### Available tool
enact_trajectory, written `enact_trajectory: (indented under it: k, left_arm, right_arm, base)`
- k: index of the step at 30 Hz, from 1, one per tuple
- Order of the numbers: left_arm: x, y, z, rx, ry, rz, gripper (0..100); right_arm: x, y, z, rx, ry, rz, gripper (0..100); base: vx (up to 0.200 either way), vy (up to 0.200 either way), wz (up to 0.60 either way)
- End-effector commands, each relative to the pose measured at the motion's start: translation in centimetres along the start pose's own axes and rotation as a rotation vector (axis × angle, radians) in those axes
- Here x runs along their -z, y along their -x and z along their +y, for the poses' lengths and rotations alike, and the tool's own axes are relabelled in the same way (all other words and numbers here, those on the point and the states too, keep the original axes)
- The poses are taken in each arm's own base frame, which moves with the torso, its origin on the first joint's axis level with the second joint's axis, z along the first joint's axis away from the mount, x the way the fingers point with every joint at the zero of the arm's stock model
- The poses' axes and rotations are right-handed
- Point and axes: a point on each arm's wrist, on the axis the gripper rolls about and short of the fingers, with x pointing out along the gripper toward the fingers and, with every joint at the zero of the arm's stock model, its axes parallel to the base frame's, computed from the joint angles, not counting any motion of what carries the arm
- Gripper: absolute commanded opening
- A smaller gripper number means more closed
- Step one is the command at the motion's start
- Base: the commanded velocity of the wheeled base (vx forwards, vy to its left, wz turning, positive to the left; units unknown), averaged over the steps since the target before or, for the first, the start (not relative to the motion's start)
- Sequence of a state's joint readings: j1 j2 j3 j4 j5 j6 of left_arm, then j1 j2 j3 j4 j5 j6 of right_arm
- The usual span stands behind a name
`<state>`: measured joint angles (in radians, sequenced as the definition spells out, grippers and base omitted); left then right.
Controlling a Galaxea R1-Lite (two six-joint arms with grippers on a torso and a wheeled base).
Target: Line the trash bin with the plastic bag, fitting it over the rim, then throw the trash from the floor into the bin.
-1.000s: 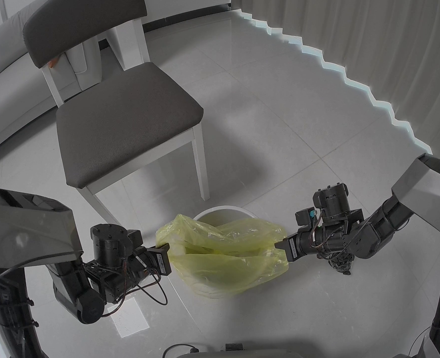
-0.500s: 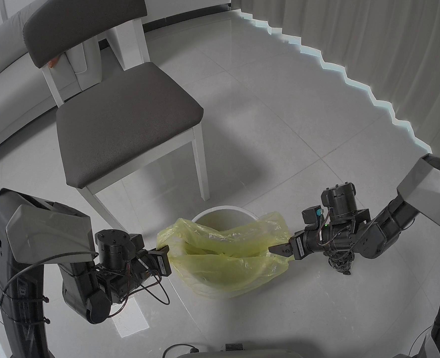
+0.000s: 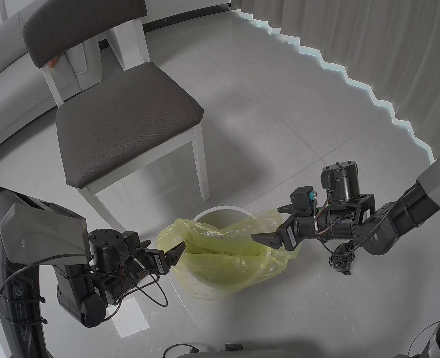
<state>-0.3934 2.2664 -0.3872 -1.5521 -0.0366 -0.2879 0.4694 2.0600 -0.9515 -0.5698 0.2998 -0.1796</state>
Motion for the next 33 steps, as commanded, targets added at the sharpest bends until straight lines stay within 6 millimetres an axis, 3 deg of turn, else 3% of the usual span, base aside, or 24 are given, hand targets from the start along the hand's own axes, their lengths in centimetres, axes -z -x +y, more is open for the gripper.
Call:
enact_trajectory:
  k: [1,12,20,21,33]
  left_arm:
    - [-0.2,0.6,0.0,-0.002,0.001,-0.009,100]
    - [-1.9,1.9,-0.5,0.011,-0.002,-0.066,100]
    - [-2.4,2.7,-0.8,0.021,-0.006,-0.079,100]
    - [-2.4,2.7,-0.8,0.02,-0.006,-0.079,100]
    - [-2.5,3.3,-0.8,0.014,-0.003,-0.078,100]
  right_arm:
    - [1.0,-2.3,0.9,-0.049,0.067,0.016,100]
    - [3.1,-6.9,-0.5,-0.055,0.219,0.049,100]
    - [3.8,-7.8,-2.1,-0.029,0.258,0.057,100]
    - [3.8,-7.8,-2.1,-0.029,0.259,0.057,0]
    - [0.4,-7.9,-2.9,0.007,0.277,-0.044,0]
  base:
    - [0.0,0.0,0.0]
    - [0.0,0.0,0.0]
    - [0.0,0.0,0.0]
    - [0.0,0.0,0.0]
    - [0.0,0.0,0.0]
